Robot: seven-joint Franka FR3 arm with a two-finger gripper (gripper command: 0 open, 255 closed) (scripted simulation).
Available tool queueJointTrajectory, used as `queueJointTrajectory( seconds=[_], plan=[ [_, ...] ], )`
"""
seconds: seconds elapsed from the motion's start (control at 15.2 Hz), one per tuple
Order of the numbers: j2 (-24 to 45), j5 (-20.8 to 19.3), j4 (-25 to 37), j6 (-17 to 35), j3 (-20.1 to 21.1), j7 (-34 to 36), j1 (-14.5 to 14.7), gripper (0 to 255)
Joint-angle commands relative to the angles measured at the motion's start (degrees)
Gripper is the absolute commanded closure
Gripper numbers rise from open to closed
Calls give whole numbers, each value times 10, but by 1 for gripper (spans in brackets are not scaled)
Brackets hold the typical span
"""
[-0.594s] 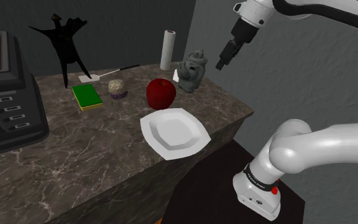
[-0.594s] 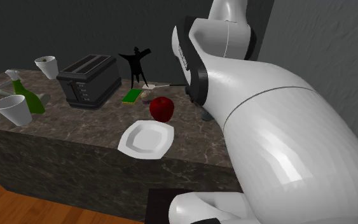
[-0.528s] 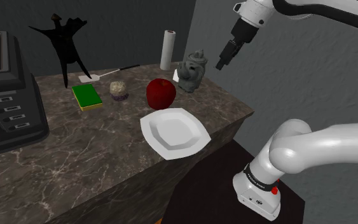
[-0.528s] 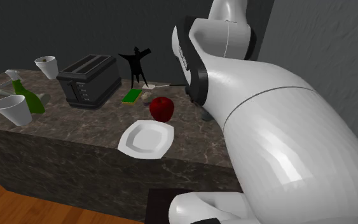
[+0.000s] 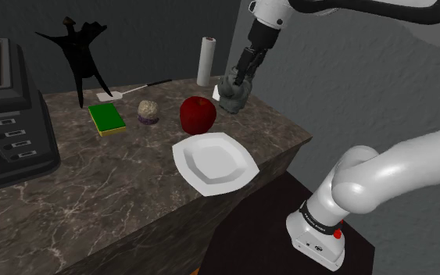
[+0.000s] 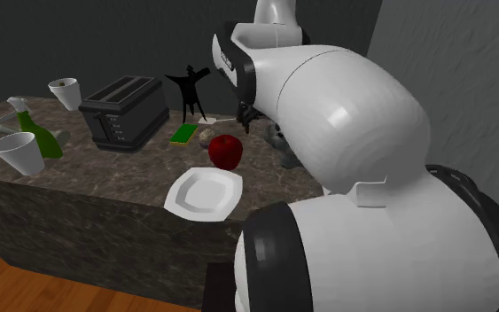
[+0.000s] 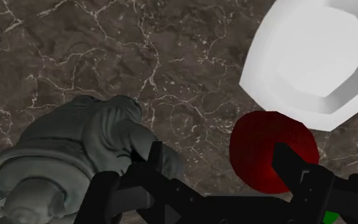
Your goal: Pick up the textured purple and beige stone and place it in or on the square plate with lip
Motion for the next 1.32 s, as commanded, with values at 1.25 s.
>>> queueJointTrajectory(
  seconds=[1.25],
  plan=[
    [530, -118, 497, -101, 119, 131, 98, 0]
  ],
)
